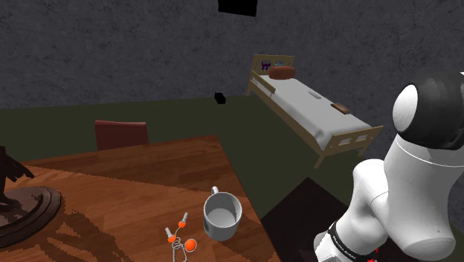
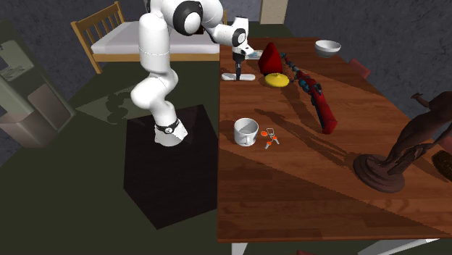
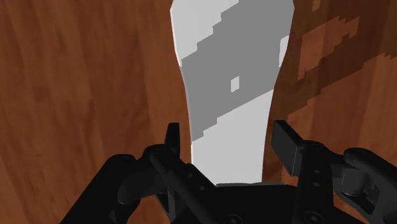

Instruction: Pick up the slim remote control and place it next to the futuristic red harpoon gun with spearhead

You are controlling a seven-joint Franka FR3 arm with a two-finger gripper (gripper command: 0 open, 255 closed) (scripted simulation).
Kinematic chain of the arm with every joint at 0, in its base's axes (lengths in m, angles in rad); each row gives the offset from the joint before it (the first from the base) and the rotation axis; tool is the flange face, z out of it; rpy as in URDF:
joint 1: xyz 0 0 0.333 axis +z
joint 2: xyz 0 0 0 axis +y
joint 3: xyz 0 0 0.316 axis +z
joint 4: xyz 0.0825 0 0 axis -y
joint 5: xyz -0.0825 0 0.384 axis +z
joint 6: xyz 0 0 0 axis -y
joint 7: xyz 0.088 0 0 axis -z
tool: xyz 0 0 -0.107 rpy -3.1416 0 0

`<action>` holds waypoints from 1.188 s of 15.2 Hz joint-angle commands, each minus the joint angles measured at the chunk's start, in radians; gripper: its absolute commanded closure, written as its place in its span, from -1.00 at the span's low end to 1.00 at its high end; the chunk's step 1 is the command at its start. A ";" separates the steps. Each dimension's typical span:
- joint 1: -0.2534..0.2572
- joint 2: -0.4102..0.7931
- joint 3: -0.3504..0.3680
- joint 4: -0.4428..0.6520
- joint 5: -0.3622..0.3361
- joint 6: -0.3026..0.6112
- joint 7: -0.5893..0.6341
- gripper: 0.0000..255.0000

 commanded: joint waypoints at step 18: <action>-0.113 -0.115 0.111 0.054 0.140 -0.097 -0.097 -1.00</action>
